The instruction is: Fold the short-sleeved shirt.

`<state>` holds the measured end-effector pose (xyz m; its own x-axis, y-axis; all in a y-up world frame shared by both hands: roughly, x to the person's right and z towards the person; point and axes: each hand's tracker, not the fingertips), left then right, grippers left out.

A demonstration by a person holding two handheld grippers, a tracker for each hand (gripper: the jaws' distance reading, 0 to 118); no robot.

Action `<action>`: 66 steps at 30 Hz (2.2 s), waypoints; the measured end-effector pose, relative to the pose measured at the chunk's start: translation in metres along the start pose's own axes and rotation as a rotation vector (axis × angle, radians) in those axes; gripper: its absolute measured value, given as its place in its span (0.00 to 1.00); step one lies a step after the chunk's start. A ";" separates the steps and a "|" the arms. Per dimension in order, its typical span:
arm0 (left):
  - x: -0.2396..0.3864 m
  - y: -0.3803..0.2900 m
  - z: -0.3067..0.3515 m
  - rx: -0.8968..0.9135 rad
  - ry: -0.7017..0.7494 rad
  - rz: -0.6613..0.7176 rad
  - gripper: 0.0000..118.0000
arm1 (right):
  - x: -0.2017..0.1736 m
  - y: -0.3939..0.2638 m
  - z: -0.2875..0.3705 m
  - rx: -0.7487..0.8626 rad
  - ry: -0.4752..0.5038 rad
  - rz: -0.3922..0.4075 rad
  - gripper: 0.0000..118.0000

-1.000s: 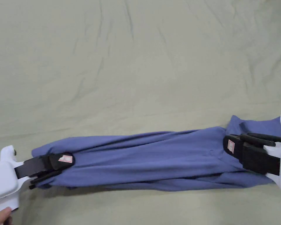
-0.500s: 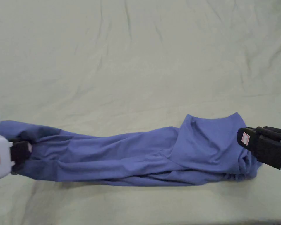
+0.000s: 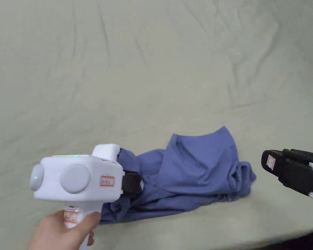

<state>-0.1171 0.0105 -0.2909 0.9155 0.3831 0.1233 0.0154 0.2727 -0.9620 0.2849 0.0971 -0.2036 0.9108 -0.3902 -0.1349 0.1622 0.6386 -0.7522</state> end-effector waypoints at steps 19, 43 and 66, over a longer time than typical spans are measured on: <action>0.063 -0.018 -0.045 0.076 0.303 -0.183 0.12 | -0.003 -0.001 -0.014 -0.054 -0.004 0.023 0.06; -0.149 -0.046 0.113 0.282 -0.521 0.283 0.83 | -0.038 -0.003 -0.009 -0.087 0.039 0.060 0.06; -0.162 -0.052 0.032 0.231 -0.527 0.389 0.09 | -0.061 -0.009 -0.044 -0.167 0.078 0.072 0.06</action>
<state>-0.2792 -0.0379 -0.2526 0.5189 0.8526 -0.0618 -0.4136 0.1871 -0.8910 0.2117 0.0861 -0.2172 0.8846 -0.4018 -0.2367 0.0267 0.5503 -0.8345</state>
